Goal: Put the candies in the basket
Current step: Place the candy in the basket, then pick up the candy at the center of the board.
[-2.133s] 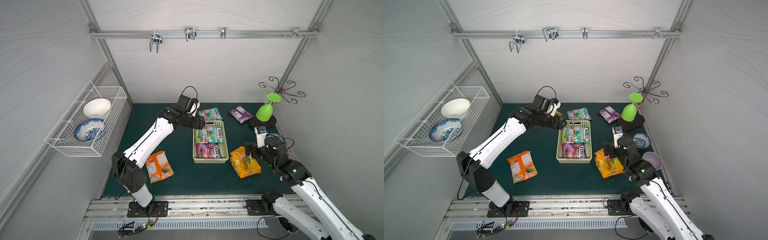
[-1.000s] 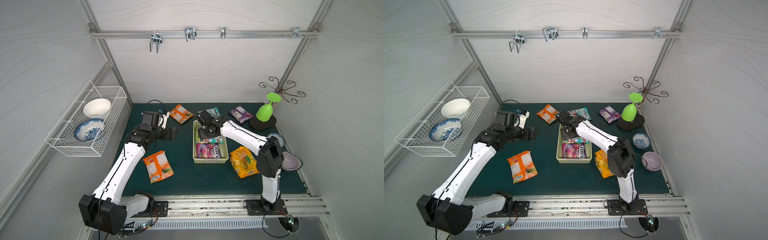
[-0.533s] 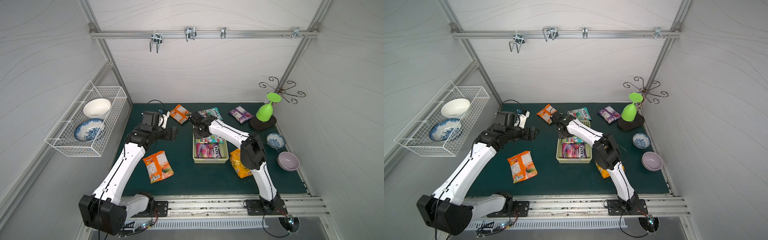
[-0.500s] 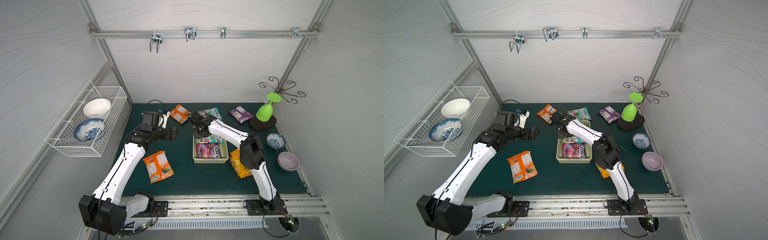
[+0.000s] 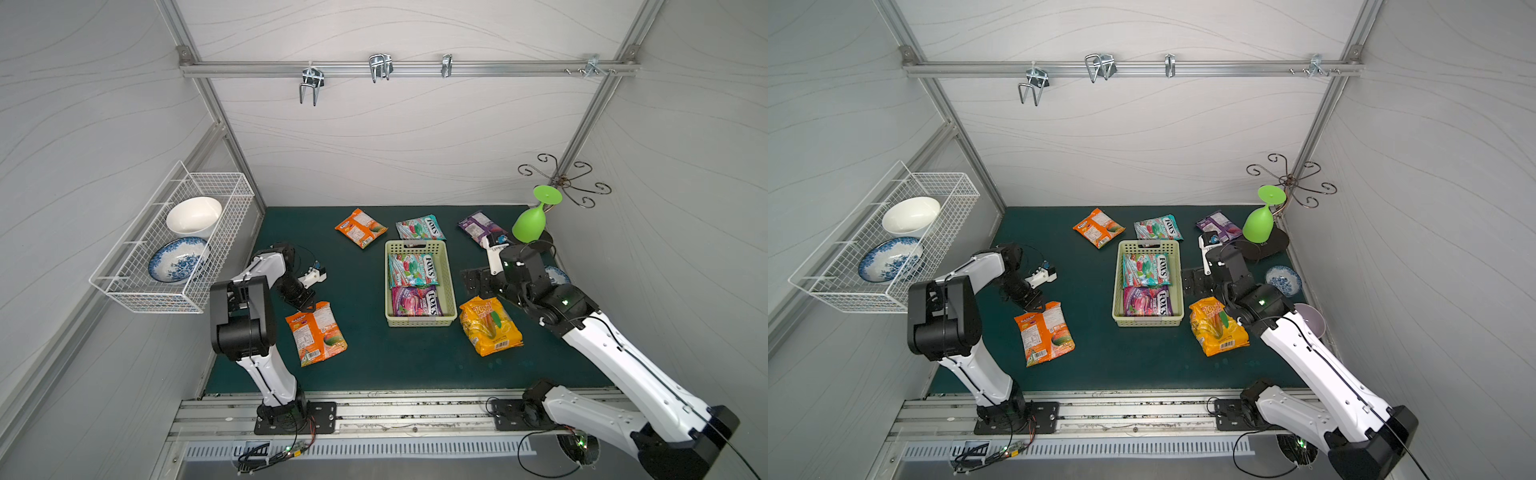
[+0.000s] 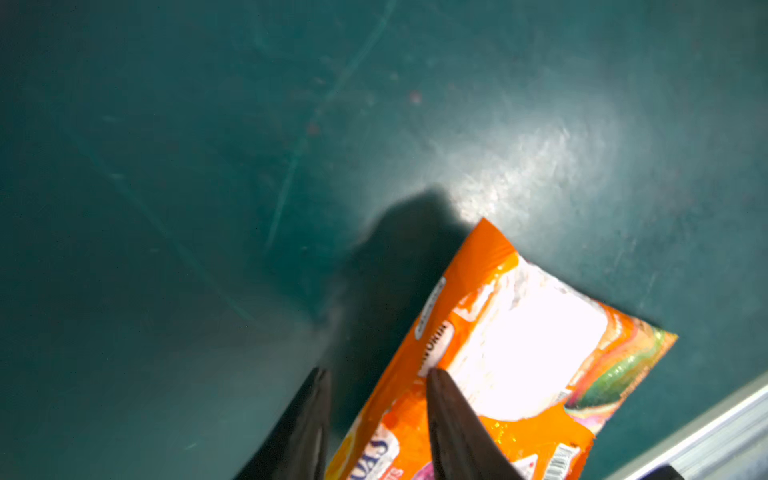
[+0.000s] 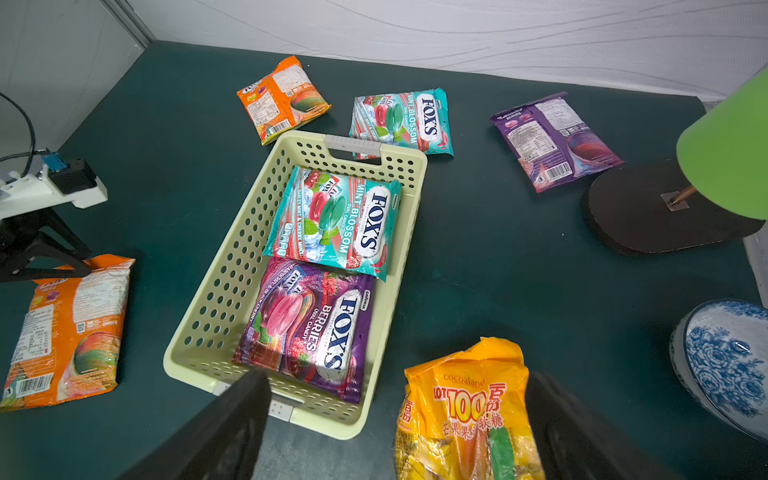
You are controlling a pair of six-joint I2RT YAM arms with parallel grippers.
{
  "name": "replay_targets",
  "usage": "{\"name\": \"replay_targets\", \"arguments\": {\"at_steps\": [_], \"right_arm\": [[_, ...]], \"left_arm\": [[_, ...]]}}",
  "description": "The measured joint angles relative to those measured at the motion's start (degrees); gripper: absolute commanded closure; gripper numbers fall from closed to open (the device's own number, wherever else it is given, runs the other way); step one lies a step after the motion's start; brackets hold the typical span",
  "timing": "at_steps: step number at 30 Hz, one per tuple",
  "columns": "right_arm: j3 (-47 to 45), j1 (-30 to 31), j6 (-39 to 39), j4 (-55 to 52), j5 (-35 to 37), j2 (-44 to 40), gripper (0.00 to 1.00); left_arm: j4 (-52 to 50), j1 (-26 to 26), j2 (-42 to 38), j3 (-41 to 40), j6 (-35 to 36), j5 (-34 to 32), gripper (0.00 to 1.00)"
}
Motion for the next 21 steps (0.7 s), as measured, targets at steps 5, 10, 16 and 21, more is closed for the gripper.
{"name": "replay_targets", "arguments": {"at_steps": [5, 10, 16, 21], "right_arm": [[0.11, -0.20, -0.02, 0.24, 0.17, 0.07, 0.88], [-0.24, -0.33, 0.33, 0.79, 0.04, 0.07, 1.00], [0.20, -0.31, 0.46, 0.55, -0.76, 0.02, 1.00], [3.15, -0.07, 0.55, -1.05, -2.08, -0.13, 1.00]], "left_arm": [[-0.09, 0.00, 0.37, 0.04, -0.17, -0.04, 0.09], [-0.13, 0.00, 0.44, 0.15, -0.26, -0.02, 0.09], [-0.09, 0.00, 0.81, 0.24, -0.33, -0.20, 0.09], [-0.09, 0.00, 1.05, 0.31, -0.33, -0.26, 0.09]]}}
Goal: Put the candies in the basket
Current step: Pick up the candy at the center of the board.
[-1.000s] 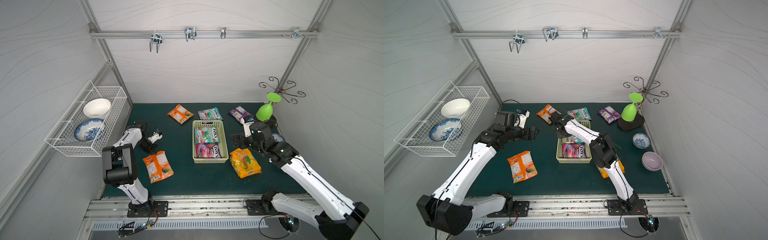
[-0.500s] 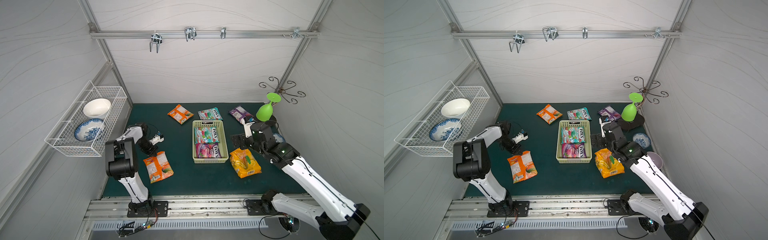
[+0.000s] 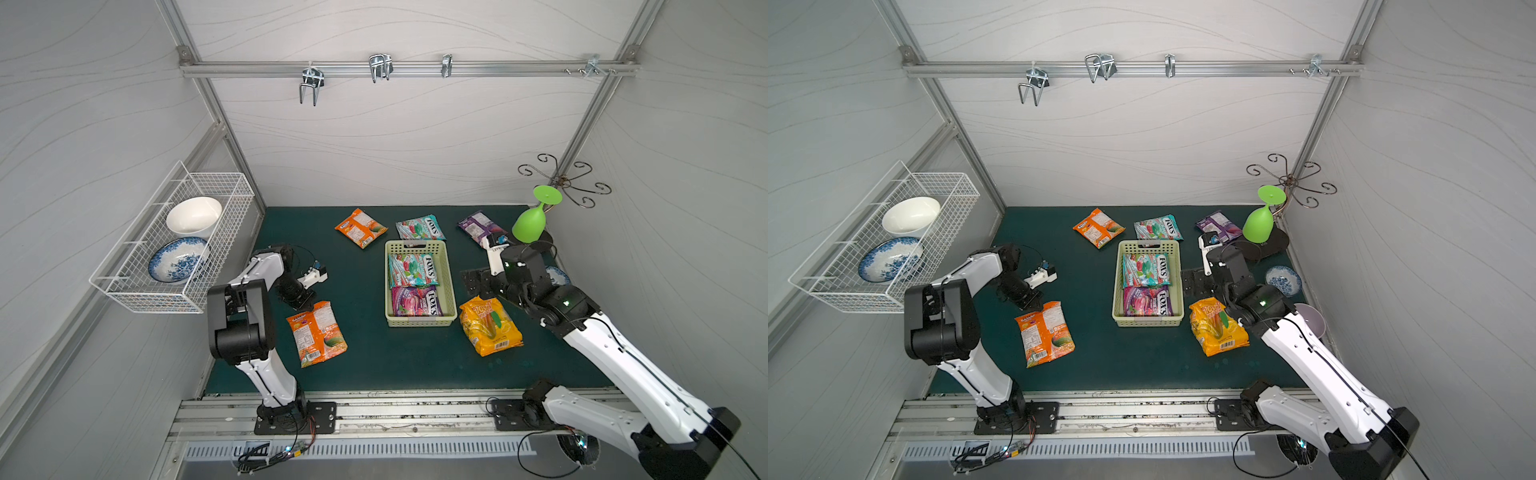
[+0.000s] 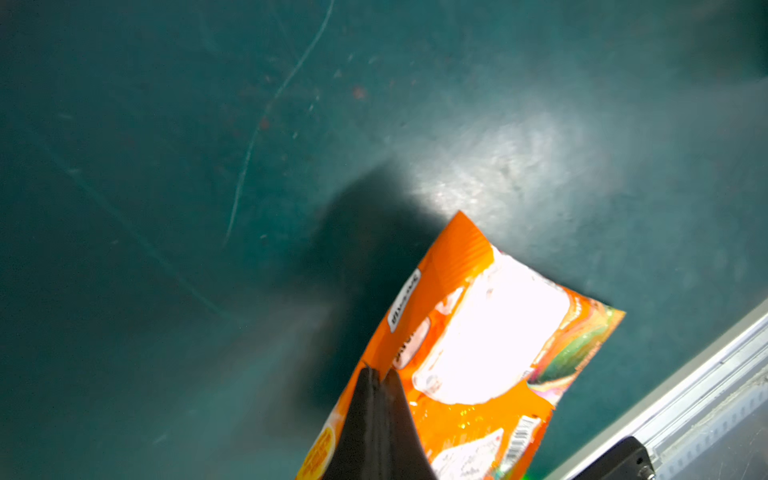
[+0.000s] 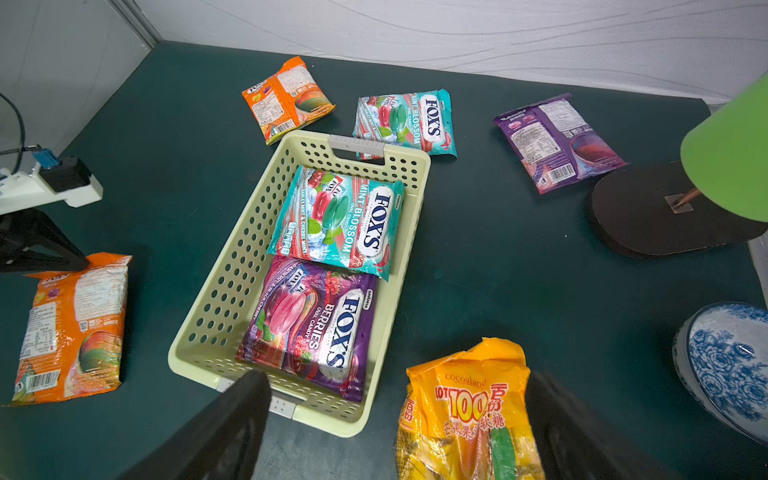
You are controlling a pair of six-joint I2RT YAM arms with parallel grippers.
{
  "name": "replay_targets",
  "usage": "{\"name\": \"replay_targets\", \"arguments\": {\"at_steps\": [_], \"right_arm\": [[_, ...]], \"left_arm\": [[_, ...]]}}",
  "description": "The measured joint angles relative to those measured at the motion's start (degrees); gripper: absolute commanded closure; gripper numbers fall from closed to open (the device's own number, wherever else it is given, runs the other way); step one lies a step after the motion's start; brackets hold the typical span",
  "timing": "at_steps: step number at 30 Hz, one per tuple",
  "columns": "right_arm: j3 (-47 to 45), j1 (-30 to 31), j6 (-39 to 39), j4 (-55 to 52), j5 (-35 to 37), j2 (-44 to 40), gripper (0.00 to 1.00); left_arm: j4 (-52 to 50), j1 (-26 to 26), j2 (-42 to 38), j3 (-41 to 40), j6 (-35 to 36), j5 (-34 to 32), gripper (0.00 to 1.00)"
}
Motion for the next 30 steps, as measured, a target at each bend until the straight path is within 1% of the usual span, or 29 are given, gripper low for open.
{"name": "replay_targets", "arguments": {"at_steps": [8, 16, 17, 18, 19, 20, 23, 30], "right_arm": [[1.97, 0.35, 0.48, -0.42, -2.67, -0.59, 1.00], [0.98, 0.39, 0.79, 1.51, -6.05, -0.61, 1.00], [0.31, 0.39, 1.03, 2.21, -6.47, -0.61, 0.92], [-0.17, 0.37, 1.31, 2.54, -7.02, -0.61, 0.81], [-0.66, 0.31, 1.57, 2.58, -7.82, -0.59, 0.76], [-0.81, 0.17, 1.57, 2.45, -8.20, -0.59, 0.74], [-1.86, -0.31, 1.57, 3.52, -8.70, -1.11, 0.71], [-6.05, -0.79, 1.11, 5.09, -9.29, -5.33, 0.70]], "left_arm": [[0.04, 0.07, 0.13, 0.09, 0.02, -0.42, 0.09], [0.04, 0.11, 0.39, 0.15, 0.02, -0.52, 0.09], [0.02, 0.11, 0.46, 0.15, 0.02, -0.52, 0.09], [0.00, 0.11, 0.55, 0.15, 0.02, -0.52, 0.09], [-0.04, 0.11, 0.59, 0.15, 0.04, -0.52, 0.09], [-0.04, 0.13, 0.59, 0.15, 0.09, -0.59, 0.09], [0.02, 0.26, 0.61, 0.15, 0.24, -0.87, 0.08], [0.00, 0.46, 0.61, 0.15, 0.92, -0.94, 0.08]]}}
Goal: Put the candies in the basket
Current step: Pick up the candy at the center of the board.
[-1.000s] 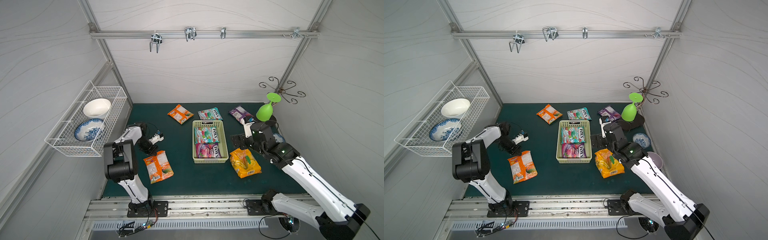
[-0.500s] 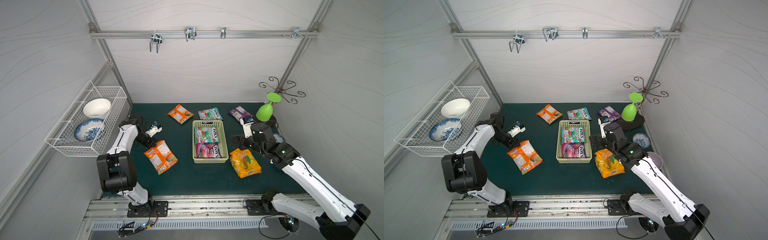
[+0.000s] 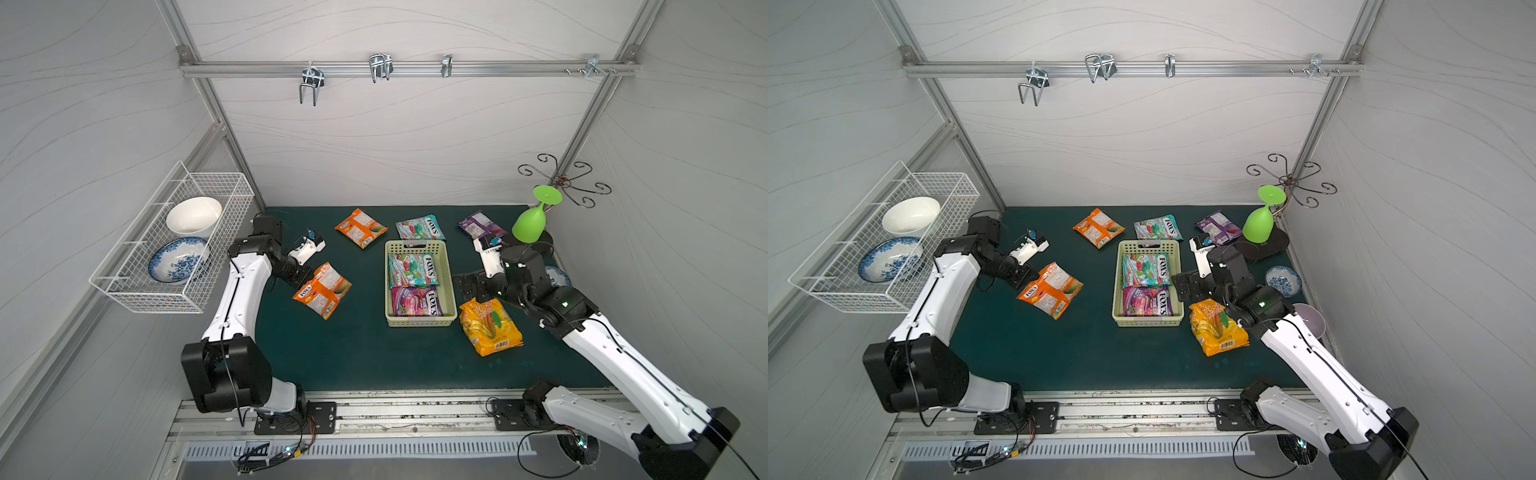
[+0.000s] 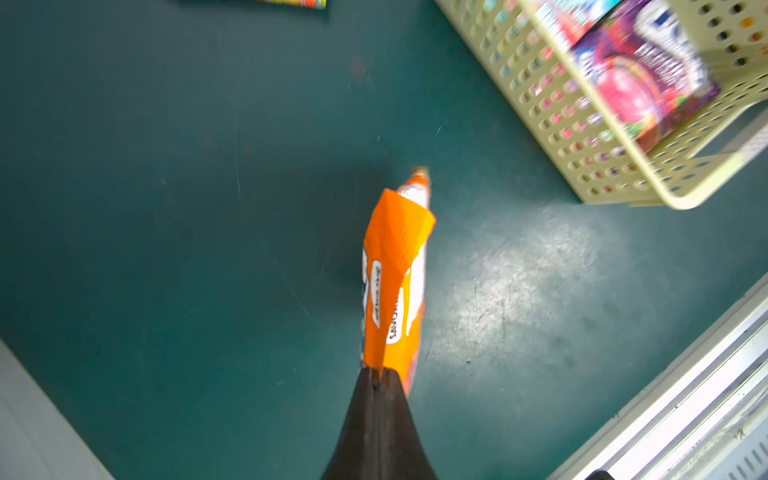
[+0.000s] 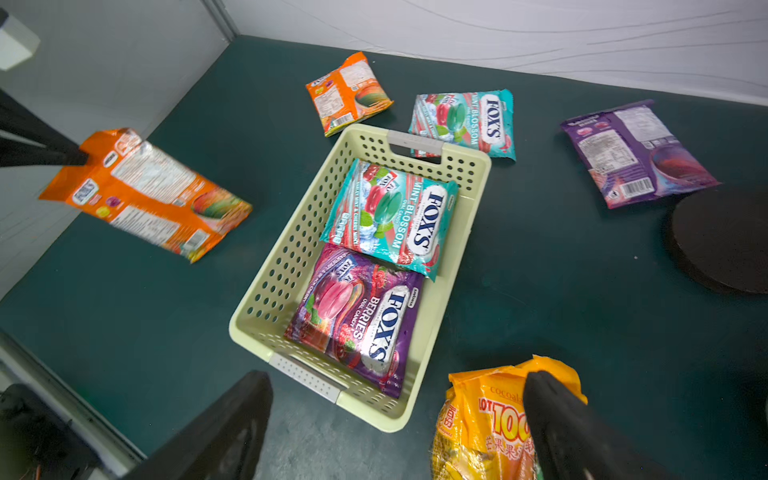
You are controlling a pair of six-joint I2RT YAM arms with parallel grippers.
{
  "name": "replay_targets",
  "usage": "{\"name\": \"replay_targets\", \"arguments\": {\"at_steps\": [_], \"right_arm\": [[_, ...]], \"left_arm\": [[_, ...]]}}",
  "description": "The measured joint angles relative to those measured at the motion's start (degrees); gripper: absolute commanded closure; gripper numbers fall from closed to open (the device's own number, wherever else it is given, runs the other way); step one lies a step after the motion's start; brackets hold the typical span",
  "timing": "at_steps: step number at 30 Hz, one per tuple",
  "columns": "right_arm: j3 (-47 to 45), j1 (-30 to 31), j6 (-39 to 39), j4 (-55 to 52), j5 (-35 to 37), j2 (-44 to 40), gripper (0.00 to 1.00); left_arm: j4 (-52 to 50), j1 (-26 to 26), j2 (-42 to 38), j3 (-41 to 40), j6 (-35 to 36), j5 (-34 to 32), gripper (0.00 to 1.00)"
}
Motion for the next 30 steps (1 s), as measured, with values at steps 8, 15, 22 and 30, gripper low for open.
{"name": "replay_targets", "arguments": {"at_steps": [8, 15, 22, 30], "right_arm": [[-4.22, -1.53, -0.70, 1.88, 2.19, -6.88, 0.69], [-6.73, -3.87, -1.20, 2.64, 3.08, -4.72, 0.69], [-6.73, -3.43, -1.27, 3.30, 1.49, -0.94, 0.67], [-7.34, -3.26, -1.77, 3.08, 1.60, -2.82, 0.58]], "left_arm": [[0.00, 1.57, 0.00, -0.02, 0.17, 0.17, 0.08], [-0.07, 2.16, 0.00, -0.02, 0.96, 0.79, 0.08], [-1.51, 2.47, -0.02, -0.02, 4.48, 0.07, 0.01], [-7.50, 2.47, -0.20, -0.02, 12.24, -0.11, 0.01]]}}
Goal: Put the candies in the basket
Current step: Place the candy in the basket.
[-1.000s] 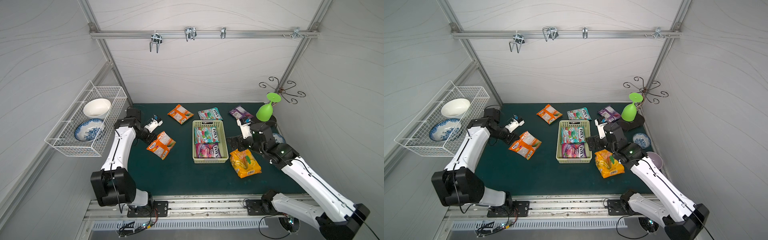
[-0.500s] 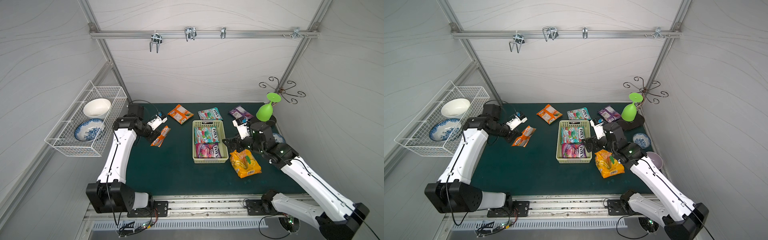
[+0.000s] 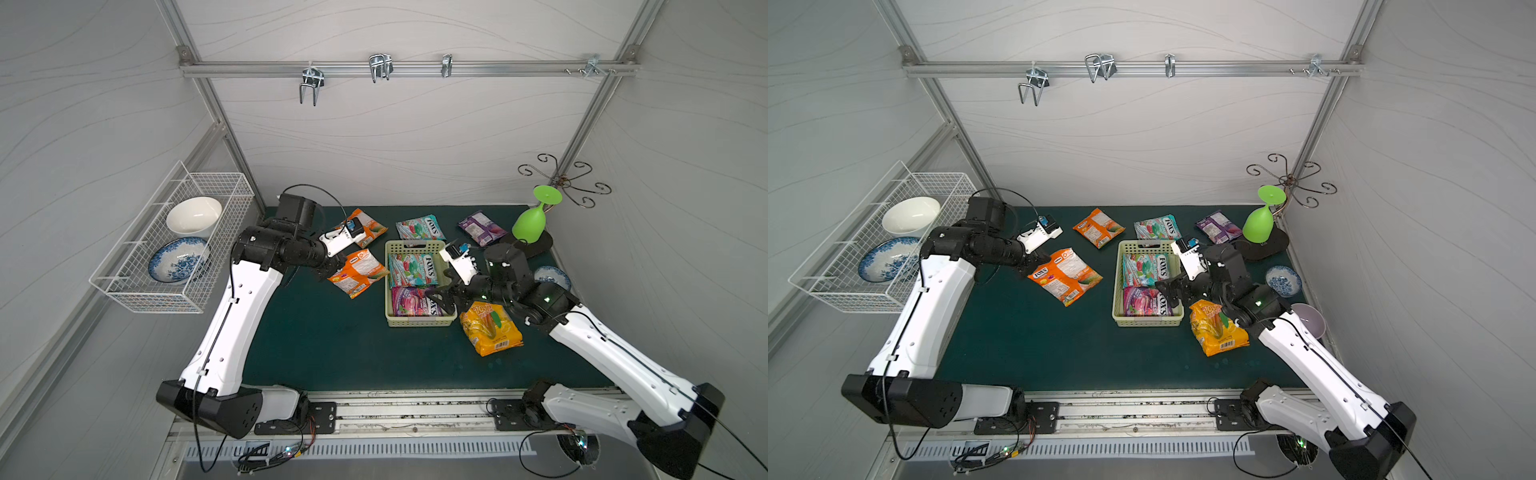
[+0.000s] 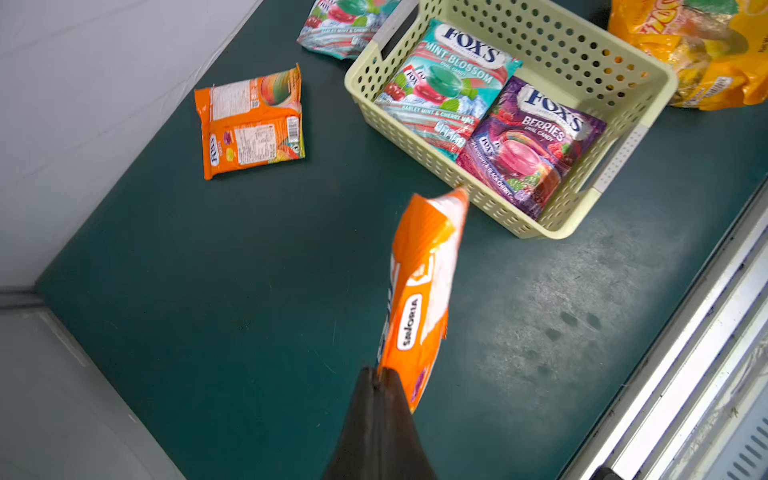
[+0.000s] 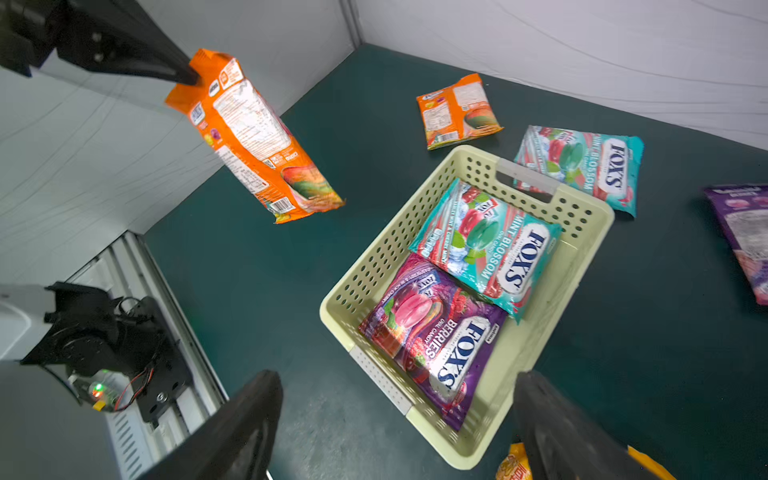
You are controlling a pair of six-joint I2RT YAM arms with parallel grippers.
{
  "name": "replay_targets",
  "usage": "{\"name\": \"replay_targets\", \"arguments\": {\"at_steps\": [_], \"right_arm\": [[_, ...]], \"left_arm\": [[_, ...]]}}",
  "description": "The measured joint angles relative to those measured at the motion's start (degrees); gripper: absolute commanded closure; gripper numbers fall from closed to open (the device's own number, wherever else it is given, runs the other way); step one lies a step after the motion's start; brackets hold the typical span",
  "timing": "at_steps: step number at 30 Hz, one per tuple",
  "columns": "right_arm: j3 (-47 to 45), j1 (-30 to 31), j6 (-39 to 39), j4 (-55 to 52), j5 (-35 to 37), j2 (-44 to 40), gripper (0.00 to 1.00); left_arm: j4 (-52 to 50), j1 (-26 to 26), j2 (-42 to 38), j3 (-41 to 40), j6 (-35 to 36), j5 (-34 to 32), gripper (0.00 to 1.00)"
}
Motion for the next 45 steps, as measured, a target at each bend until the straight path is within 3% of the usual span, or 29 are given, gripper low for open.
{"name": "replay_targets", "arguments": {"at_steps": [2, 8, 12, 15, 29, 37, 42, 45], "right_arm": [[-2.32, 0.00, -0.07, 0.13, 0.13, -2.91, 0.49], [-7.93, -0.02, -2.23, 0.63, 1.64, -14.49, 0.42], [-13.09, -0.66, -3.17, 1.29, 2.29, -22.14, 0.30], [-17.27, -1.79, -3.91, 1.86, 2.99, -26.77, 0.26], [-29.94, -5.68, -7.98, 3.13, 6.58, -45.24, 0.01], [-38.05, -5.92, -9.44, 4.83, 7.54, -54.75, 0.01], [-42.51, -6.05, -9.64, 6.58, 7.63, -60.57, 0.01], [-42.88, -6.05, -10.08, 7.04, 7.41, -62.34, 0.01]], "left_arm": [[-2.16, 0.00, -0.02, 0.00, 2.14, 0.02, 0.01], [-7.72, 0.00, -0.81, -0.66, 7.02, 0.00, 0.02], [-11.08, 0.24, -0.96, -1.40, 10.34, -0.20, 0.03], [-13.25, 1.57, -1.01, -2.14, 13.51, -0.02, 0.04], [-16.76, 10.56, 1.03, -6.80, 23.65, 0.90, 0.24], [-14.47, 17.05, 7.10, -7.17, 26.88, 3.13, 0.40], [-11.52, 17.68, 10.54, -8.13, 28.55, 3.08, 0.55], [-9.88, 17.75, 14.08, -8.13, 29.18, 3.10, 0.58]]}}
